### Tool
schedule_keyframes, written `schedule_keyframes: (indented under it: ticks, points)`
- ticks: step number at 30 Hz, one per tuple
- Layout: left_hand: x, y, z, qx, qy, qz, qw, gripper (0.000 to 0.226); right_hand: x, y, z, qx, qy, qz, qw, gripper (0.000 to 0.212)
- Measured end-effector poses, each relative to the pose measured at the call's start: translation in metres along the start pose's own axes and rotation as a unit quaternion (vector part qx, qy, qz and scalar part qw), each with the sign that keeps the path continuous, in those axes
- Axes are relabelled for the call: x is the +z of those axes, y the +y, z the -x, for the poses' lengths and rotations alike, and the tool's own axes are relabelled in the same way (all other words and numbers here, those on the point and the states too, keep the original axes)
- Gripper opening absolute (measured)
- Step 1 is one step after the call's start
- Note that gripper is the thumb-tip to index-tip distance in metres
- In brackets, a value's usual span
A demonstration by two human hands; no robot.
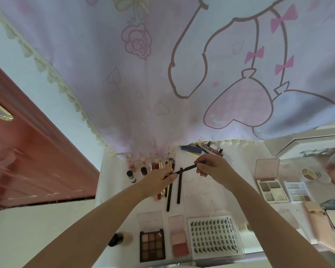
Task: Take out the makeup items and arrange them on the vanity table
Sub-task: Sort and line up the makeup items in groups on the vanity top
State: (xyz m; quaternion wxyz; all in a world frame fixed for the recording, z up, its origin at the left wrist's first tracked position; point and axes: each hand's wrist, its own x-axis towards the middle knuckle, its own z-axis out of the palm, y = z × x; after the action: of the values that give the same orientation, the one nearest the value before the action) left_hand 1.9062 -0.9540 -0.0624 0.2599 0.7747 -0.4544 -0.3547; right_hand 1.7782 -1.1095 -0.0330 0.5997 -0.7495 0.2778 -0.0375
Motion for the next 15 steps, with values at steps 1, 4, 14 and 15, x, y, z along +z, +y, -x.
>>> schedule_keyframes:
  ticks: [1, 4, 14, 15]
  points:
    - [0.003, 0.0, 0.0, 0.0, -0.004, 0.015, 1.0, 0.024, 0.001, 0.001, -0.002, 0.004, 0.001, 0.005, 1.0, 0.013]
    - [0.015, 0.0, 0.002, -0.003, -0.002, 0.056, 0.998, 0.017, 0.003, 0.004, -0.006, 0.027, -0.007, 0.013, 1.0, 0.021]
    - [0.058, -0.019, -0.016, -0.131, 0.15, 0.089, 0.976, 0.023, -0.003, 0.049, -0.014, 0.119, 0.044, 0.041, 0.991, 0.032]
    - [0.059, -0.021, -0.018, -0.159, 0.146, 0.104, 0.971, 0.02, -0.006, 0.055, -0.016, 0.133, 0.049, 0.054, 0.988, 0.03]
